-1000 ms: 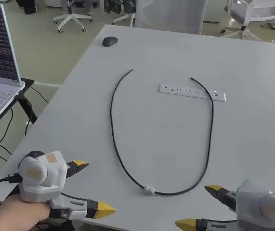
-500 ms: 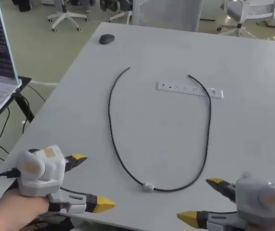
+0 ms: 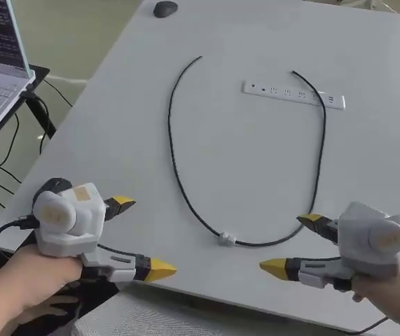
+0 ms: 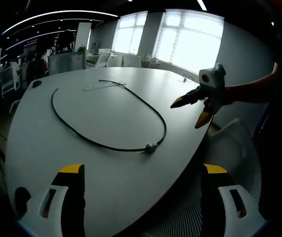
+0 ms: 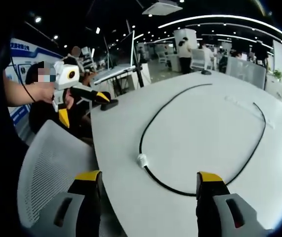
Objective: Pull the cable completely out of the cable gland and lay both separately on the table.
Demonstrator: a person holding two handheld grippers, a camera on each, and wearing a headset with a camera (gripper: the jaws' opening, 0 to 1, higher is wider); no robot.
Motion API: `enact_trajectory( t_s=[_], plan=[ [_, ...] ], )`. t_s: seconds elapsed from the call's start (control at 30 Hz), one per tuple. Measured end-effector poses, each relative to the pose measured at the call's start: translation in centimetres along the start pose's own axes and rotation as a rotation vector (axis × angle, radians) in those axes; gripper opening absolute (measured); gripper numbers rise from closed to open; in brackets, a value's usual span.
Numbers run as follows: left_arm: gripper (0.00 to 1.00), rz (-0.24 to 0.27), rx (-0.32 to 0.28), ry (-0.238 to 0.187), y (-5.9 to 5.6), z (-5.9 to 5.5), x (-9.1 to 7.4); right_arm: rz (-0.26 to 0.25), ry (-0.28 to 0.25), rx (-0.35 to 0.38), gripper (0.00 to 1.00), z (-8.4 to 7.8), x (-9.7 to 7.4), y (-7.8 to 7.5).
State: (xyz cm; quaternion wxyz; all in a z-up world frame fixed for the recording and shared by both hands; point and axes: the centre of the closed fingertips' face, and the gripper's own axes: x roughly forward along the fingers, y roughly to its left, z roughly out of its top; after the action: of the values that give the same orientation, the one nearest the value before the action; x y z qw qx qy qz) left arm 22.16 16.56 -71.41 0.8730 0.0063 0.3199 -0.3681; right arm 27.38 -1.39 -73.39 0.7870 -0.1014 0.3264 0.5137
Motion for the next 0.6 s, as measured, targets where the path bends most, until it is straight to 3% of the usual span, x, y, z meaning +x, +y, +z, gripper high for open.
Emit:
enact_trajectory(
  t_s=[0.23, 0.6],
  plan=[
    [0.97, -0.012, -0.002, 0.002, 0.0, -0.6, 0.9, 0.015, 0.074, -0.063, 0.69, -0.4, 1.9, 0.1],
    [0.97, -0.04, -0.025, 0.002, 0.2, -1.2, 1.7, 0.064, 0.15, -0.137, 0.58, 0.3, 5.2, 0.6]
  ],
)
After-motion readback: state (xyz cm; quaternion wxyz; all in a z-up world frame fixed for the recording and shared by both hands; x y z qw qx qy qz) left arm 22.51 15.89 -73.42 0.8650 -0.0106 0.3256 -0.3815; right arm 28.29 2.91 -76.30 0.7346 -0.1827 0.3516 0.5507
